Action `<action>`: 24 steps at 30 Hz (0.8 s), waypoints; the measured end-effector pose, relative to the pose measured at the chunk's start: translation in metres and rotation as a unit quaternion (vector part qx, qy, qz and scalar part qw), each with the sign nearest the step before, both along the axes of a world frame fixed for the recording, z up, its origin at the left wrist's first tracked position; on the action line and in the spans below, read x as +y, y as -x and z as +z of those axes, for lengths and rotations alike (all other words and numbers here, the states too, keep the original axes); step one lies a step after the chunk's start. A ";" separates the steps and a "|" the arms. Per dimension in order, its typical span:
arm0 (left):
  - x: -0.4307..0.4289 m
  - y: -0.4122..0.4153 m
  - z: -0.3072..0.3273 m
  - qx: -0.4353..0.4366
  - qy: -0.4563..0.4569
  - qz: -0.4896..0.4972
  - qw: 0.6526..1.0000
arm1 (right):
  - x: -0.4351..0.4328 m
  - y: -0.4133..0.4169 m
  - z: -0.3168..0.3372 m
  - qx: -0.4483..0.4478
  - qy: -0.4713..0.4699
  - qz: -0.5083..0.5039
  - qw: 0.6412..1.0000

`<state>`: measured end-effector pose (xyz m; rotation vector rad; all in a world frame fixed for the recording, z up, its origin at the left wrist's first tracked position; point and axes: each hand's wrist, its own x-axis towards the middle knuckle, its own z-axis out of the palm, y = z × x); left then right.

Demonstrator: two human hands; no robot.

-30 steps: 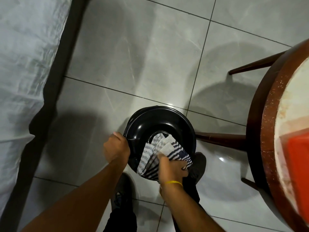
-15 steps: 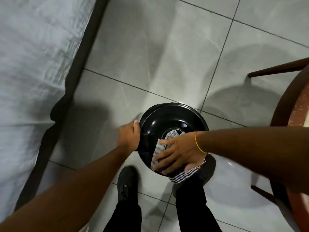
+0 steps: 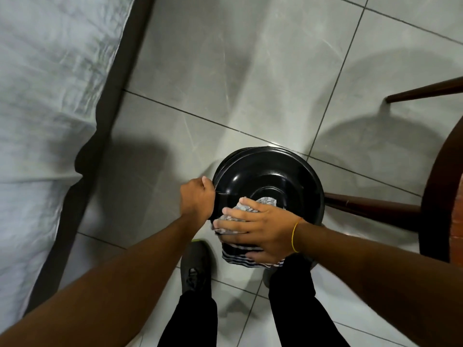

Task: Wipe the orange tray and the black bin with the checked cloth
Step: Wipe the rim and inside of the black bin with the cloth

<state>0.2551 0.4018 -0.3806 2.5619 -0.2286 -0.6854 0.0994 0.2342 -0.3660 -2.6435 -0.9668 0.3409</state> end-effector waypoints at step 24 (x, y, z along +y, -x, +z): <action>0.004 0.005 -0.004 0.042 -0.002 0.036 0.998 | 0.080 -0.007 0.034 0.074 0.074 -0.794 0.599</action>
